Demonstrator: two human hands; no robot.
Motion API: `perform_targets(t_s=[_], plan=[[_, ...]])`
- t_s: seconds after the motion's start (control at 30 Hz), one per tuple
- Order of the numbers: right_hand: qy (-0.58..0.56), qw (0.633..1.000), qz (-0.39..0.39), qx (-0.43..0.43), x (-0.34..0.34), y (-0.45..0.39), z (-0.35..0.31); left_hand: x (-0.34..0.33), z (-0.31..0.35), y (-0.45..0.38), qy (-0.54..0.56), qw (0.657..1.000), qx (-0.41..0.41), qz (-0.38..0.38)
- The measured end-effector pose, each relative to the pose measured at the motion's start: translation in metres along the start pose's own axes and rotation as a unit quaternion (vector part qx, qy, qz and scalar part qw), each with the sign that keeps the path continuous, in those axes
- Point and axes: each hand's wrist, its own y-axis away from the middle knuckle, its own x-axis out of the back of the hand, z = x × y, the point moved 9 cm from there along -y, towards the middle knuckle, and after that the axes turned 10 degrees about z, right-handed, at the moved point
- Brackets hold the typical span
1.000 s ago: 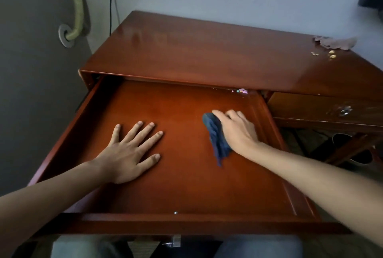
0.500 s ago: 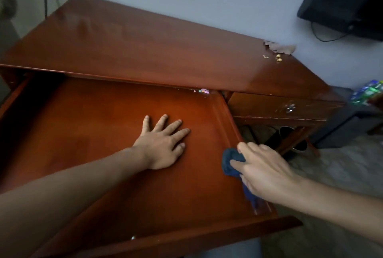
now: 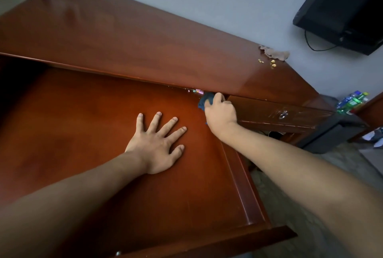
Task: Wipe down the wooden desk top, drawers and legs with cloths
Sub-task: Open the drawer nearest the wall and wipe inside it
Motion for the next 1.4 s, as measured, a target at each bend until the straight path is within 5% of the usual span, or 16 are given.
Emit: perform_targets(t_s=[0.27, 0.47, 0.67, 0.87, 1.1, 1.4], plan=[[-0.091, 0.995, -0.01, 0.029, 0.012, 0.097, 0.014, 0.002, -0.001, 0.004, 0.016, 1.0, -0.002, 0.0], [-0.186, 0.976, -0.099, 0.055, 0.023, 0.2, 0.036, 0.0, 0.001, 0.006, 0.015, 1.0, -0.005, -0.001], [-0.178, 0.979, 0.046, -0.088, 0.012, 0.138, 0.052, 0.002, 0.005, 0.01, 0.012, 1.0, -0.007, 0.0], [-0.259, 0.933, -0.122, -0.219, -0.024, 0.051, 0.037, 0.005, 0.008, 0.01, 0.01, 1.0, -0.002, 0.002], [-0.387, 0.863, -0.084, -0.313, -0.033, 0.023, 0.045, 0.003, 0.006, 0.009, 0.009, 1.0, -0.002, 0.004], [-0.406, 0.865, -0.116, -0.272, -0.017, 0.117, 0.037, 0.002, 0.003, 0.012, 0.018, 1.0, -0.007, -0.003]])
